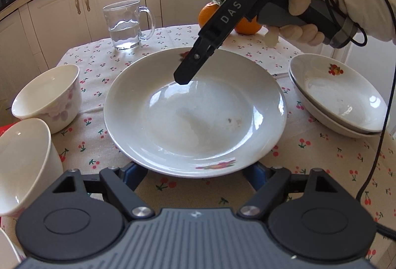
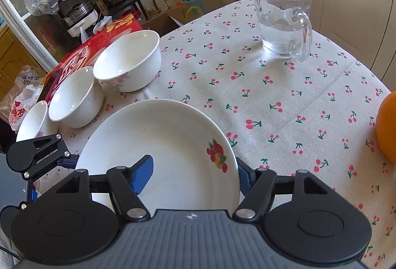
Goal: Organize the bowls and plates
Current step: 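Lift the gripped fruit-decal plate off the cloth with the right tool, then carry the plate with the right tool over the stacked white plates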
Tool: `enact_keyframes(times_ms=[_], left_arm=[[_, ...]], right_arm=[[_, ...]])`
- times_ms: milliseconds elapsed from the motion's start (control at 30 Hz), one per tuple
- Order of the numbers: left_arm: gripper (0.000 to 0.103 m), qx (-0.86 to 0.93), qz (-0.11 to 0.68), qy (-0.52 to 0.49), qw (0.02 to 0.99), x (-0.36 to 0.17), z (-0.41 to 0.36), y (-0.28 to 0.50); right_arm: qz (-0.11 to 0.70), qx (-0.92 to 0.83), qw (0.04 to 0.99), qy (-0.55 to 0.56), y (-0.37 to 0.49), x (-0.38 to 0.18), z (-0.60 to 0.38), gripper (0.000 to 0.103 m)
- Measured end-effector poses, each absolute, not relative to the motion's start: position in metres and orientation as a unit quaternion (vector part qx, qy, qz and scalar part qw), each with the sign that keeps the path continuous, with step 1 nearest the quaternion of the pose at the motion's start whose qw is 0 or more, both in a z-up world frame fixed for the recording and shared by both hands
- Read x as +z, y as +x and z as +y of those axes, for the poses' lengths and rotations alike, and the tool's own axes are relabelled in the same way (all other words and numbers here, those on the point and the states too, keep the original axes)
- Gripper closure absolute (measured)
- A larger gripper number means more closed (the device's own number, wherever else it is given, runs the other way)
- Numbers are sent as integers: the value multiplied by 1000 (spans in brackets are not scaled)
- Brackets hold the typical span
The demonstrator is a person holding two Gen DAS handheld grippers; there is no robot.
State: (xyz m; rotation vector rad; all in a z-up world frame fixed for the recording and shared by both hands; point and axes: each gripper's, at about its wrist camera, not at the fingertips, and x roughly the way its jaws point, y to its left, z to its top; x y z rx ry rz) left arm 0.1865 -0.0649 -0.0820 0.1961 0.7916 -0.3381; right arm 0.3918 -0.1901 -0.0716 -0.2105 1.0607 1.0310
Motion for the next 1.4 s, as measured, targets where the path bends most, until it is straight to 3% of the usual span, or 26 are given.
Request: enact_keyframes(times_ms=[767,1400], left_arm=[[20,-210,372,125,895,-47,-71,135],[20,-293,363,152,872,-41,-124,125]], right_arm=[[464,447,761,-70,317,-36,-222,29],[453,381,805,-30,272,-28,-302,29]])
